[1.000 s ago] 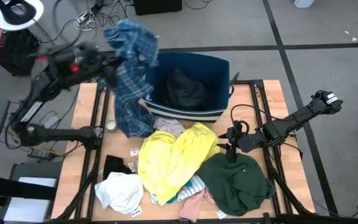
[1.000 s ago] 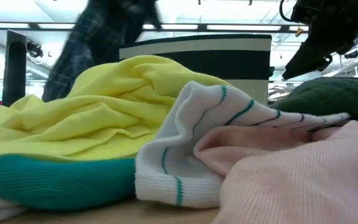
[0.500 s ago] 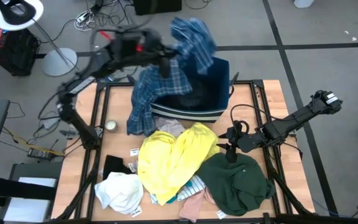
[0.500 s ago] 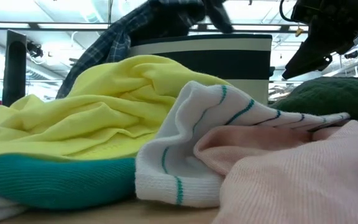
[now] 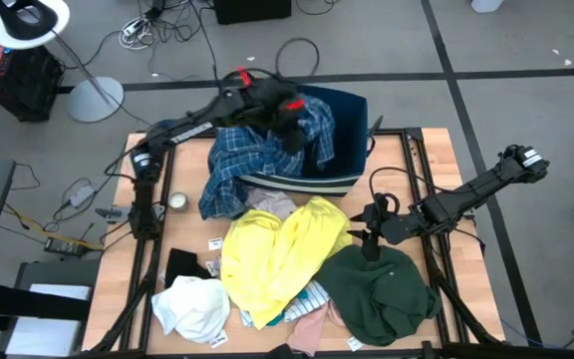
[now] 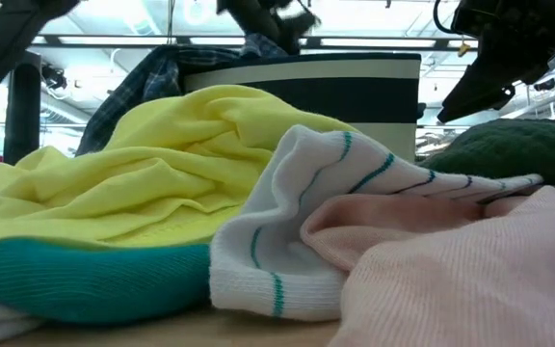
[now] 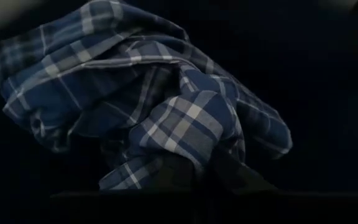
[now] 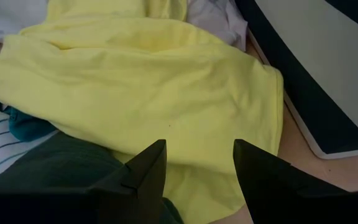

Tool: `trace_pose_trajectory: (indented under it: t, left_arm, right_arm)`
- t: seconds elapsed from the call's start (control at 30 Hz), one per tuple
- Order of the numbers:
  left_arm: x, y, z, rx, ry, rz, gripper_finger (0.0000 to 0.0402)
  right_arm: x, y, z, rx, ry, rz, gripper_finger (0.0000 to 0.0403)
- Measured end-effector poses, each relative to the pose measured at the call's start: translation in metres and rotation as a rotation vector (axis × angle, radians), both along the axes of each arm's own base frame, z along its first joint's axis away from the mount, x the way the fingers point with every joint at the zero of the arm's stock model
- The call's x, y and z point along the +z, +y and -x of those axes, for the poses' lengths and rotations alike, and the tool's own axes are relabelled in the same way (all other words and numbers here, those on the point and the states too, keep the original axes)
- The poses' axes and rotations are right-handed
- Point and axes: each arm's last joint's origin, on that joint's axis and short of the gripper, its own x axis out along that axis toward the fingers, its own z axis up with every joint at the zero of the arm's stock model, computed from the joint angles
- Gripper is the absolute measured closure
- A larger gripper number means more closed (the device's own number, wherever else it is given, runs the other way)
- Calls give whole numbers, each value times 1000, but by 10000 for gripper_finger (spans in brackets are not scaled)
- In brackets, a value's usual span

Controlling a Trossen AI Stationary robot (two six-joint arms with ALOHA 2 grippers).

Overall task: Sort clothes
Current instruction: Put the blue pants into the blue laundry bin

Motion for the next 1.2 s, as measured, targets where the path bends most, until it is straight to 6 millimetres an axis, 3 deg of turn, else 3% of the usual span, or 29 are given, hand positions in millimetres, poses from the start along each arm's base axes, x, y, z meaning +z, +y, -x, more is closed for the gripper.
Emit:
trace_pose_trajectory:
  t: [0.2, 0.43, 0.6, 0.73, 0.9, 1.07, 1.2]
  left_arm:
    - [-38, 10, -19, 42, 74, 85, 346]
    - [-97, 18, -37, 64, 254, 178, 275]
    - [-105, 16, -40, 12, 288, 162, 254]
    - [-85, 11, -33, 1, 249, 136, 253]
    - [-36, 3, -11, -7, 167, 37, 252]
    - [16, -12, 22, 1, 85, -50, 252]
    - [57, -36, 56, 1, 36, -123, 252]
  right_arm:
    - [0, 0, 0, -1, 0, 0, 215]
    - [0, 0, 0, -1, 0, 1, 215]
    - [0, 0, 0, -1, -1, -1, 215]
    - [0, 0, 0, -2, -1, -1, 215]
    - [0, 0, 0, -1, 0, -1, 215]
    - [0, 0, 0, -1, 5, 2, 215]
    - [-2, -1, 1, -1, 22, 9, 215]
